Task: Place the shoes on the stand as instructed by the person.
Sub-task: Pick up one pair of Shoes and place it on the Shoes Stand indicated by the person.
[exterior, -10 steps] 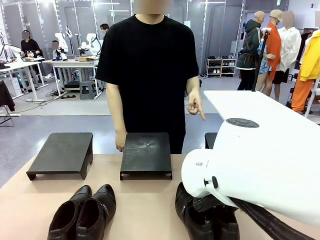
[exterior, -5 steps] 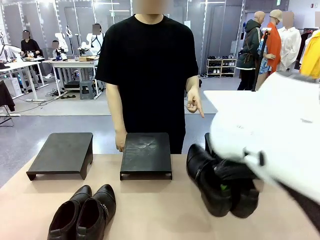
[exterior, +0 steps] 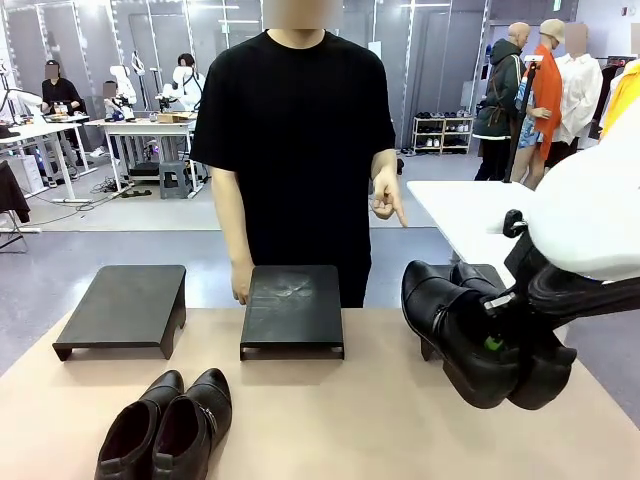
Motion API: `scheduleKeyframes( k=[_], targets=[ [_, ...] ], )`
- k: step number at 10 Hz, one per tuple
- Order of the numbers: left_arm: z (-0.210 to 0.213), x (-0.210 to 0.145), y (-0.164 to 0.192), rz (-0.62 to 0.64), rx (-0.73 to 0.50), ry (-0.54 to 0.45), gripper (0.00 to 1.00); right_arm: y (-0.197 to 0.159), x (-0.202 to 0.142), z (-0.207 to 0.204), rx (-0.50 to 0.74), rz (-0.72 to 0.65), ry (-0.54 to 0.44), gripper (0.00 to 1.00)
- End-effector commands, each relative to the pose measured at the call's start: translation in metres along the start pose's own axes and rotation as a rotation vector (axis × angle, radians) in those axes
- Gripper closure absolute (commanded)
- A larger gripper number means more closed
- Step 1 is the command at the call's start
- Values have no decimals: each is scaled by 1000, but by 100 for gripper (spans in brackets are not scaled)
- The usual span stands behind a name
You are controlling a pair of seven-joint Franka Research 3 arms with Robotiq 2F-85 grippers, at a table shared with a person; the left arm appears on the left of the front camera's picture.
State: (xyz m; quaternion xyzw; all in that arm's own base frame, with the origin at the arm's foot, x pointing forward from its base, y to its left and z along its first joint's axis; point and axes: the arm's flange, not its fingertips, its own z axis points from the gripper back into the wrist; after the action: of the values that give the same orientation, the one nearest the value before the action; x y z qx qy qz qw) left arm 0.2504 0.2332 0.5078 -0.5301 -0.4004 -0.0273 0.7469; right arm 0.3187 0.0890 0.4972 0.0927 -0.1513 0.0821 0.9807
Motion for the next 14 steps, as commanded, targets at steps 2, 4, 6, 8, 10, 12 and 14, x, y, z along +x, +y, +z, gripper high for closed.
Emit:
scheduleKeyframes(
  k=[2,4,6,8,10,12,14],
  targets=[
    [1,2,0,-16,-12,3,0,1,1,-2,-20,-1,1,100],
    [1,2,0,-16,-12,3,0,1,1,-2,-20,-1,1,100],
    [1,2,0,-16,-12,3,0,-2,-4,-8,-10,28,34,91],
    [1,2,0,-16,-12,3,0,-26,25,24,-109,19,-89,91],
    [1,2,0,-16,-12,3,0,-52,50,36,-134,19,-93,91],
    [1,2,0,-16,-12,3,0,-72,78,39,-141,26,-93,91],
    [1,2,0,-16,-12,3,0,-83,110,27,-135,43,-99,91]
  ],
)
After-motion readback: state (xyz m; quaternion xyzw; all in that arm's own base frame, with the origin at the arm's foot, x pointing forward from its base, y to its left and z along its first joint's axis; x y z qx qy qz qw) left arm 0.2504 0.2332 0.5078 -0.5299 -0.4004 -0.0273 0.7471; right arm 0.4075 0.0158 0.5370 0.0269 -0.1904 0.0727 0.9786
